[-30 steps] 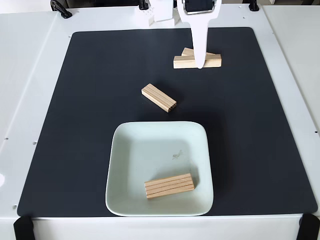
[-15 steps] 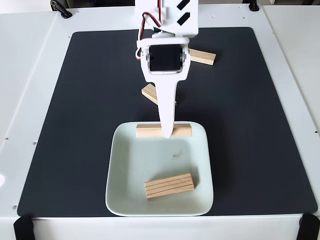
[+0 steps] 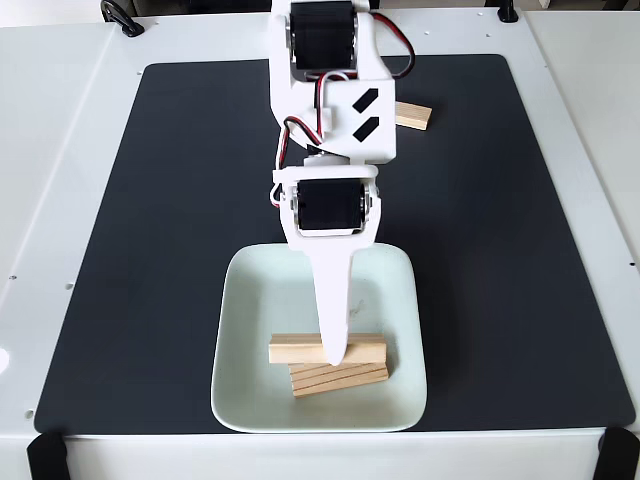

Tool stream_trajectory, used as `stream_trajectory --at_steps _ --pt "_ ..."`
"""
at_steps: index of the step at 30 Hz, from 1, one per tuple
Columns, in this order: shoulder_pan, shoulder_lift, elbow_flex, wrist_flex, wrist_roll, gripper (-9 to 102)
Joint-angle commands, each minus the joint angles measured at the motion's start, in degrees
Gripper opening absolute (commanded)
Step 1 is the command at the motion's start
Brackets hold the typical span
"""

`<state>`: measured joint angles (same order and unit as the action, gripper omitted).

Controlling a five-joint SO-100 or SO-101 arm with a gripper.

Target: Pick up the wooden block and place them on the plate.

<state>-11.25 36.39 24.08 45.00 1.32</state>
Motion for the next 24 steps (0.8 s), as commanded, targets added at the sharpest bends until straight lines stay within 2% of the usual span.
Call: stream_trajectory --at_steps 1,16,24 --pt "0.70 -1.41 -5.80 -0.88 -0.35 0" --pt "1.58 -4.66 -6.77 -0.18 -0.35 0" --pt "0.97 -4.31 -5.54 1.49 -0.44 20"
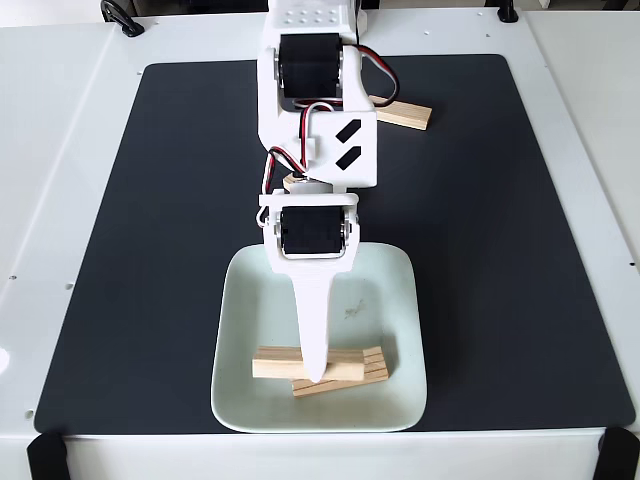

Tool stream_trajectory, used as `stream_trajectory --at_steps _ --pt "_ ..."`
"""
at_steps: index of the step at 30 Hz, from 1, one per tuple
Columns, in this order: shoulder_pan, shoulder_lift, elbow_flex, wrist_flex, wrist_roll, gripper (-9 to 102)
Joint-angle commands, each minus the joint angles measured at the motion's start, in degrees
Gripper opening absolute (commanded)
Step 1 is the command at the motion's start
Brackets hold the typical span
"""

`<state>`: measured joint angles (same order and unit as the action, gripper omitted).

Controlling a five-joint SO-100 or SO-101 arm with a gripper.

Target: Pick up the wooden block and place them on the plate.

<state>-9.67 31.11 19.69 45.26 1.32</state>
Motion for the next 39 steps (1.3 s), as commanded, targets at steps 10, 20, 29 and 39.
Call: stream_trajectory --at_steps 10,20,29,39 --pt "-0.62 1.32 -1.23 4.48 -0.44 22" --pt "-2.46 19.60 12.13 8.70 0.44 22" --pt "-6.59 45.70 42.19 15.73 4.39 11" --pt "-7.29 64.78 69.08 15.73 13.80 -1"
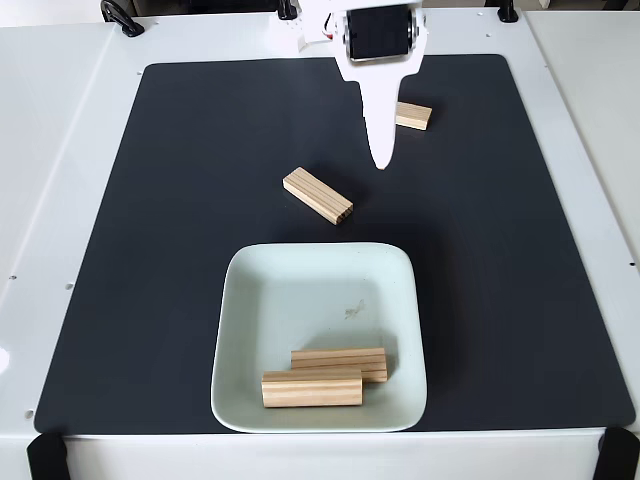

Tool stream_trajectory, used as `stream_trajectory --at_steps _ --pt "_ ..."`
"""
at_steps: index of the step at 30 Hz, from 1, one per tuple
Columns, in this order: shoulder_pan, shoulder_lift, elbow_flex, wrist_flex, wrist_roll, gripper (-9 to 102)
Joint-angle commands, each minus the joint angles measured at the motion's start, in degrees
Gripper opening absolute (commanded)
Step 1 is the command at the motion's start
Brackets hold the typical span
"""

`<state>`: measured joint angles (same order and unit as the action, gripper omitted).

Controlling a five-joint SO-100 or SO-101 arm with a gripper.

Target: Pick up the wooden block and place them on the plate.

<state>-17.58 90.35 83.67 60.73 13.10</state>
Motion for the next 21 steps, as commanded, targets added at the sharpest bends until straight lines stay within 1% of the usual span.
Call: stream_trajectory --at_steps 1,4,9,14,16,18,21 --pt "0.88 6.50 7.56 0.26 3.16 -1" --pt "1.67 7.82 12.66 0.35 6.59 -1" --pt "3.87 6.68 13.54 0.35 10.90 -1" --pt "8.26 6.50 15.56 0.62 11.43 -1" --pt "9.93 6.33 16.70 1.93 11.60 -1" --pt "11.25 6.24 17.40 3.87 14.85 -1" --pt "11.60 5.27 16.88 4.39 19.34 -1"
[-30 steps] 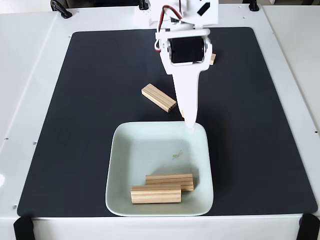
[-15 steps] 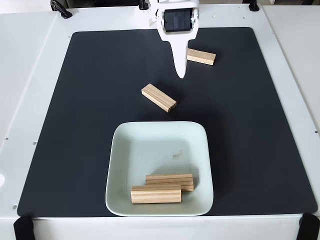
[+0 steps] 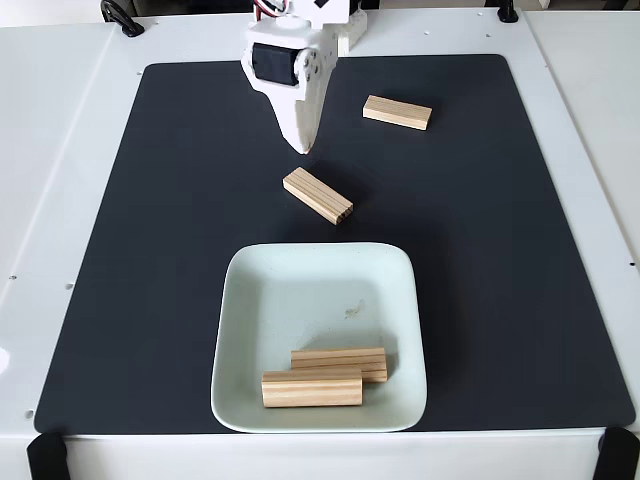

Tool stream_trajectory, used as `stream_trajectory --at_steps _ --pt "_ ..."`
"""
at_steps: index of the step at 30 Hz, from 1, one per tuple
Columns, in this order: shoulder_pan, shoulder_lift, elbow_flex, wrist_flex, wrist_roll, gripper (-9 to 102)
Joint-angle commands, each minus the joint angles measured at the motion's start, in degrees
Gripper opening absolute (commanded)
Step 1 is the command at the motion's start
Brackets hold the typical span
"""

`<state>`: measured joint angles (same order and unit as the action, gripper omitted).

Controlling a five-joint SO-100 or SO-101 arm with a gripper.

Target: Pick up the wooden block and place them on the plate.

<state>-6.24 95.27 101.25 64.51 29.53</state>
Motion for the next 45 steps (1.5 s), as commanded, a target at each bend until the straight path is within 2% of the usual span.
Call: stream_trajectory --at_steps 1,10,16,18,27,32,45 --pt "0.26 0.26 -1.14 0.53 3.69 -1" --pt "0.79 -4.22 -4.31 0.62 5.63 1" --pt "0.79 -4.57 -3.43 0.62 5.89 24" --pt "0.70 -4.92 -3.43 0.70 5.89 28" --pt "-0.79 -7.65 -3.60 0.70 6.15 28" --pt "-2.64 -10.90 -5.27 0.53 11.51 28" --pt "-5.36 -14.77 -8.96 0.53 15.73 28"
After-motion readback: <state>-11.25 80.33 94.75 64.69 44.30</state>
